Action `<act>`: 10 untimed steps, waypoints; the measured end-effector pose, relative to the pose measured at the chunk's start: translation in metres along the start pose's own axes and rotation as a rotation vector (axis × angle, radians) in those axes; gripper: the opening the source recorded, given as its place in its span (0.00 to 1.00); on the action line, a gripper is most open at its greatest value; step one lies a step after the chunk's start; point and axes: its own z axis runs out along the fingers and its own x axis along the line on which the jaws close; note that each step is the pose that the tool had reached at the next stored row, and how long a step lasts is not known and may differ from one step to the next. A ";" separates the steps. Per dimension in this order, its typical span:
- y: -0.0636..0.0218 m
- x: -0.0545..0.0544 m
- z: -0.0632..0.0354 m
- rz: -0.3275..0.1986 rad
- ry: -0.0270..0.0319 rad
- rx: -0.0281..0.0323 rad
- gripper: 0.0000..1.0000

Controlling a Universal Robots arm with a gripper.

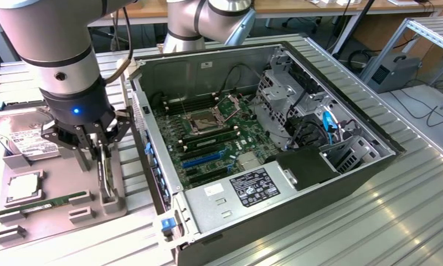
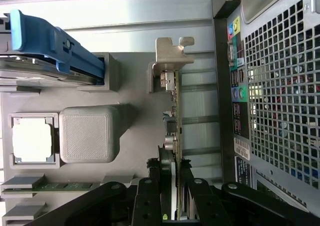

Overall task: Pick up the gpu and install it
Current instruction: 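Pick up the gpu and move the gpu toward the slot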

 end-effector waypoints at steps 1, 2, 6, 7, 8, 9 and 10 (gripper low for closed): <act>0.0000 0.000 -0.0004 0.000 0.0000 0.0000 0.27; 0.0000 0.000 -0.0010 0.000 0.0001 0.0001 0.27; 0.0001 0.000 -0.0028 0.000 0.0000 0.0000 0.27; 0.0001 0.000 -0.0033 0.000 0.0000 0.0000 0.27; 0.0001 0.000 -0.0038 0.000 0.0001 0.0001 0.27; 0.0001 0.000 -0.0042 0.000 0.0001 0.0001 0.27; 0.0002 0.000 -0.0071 0.000 0.0001 0.0001 0.27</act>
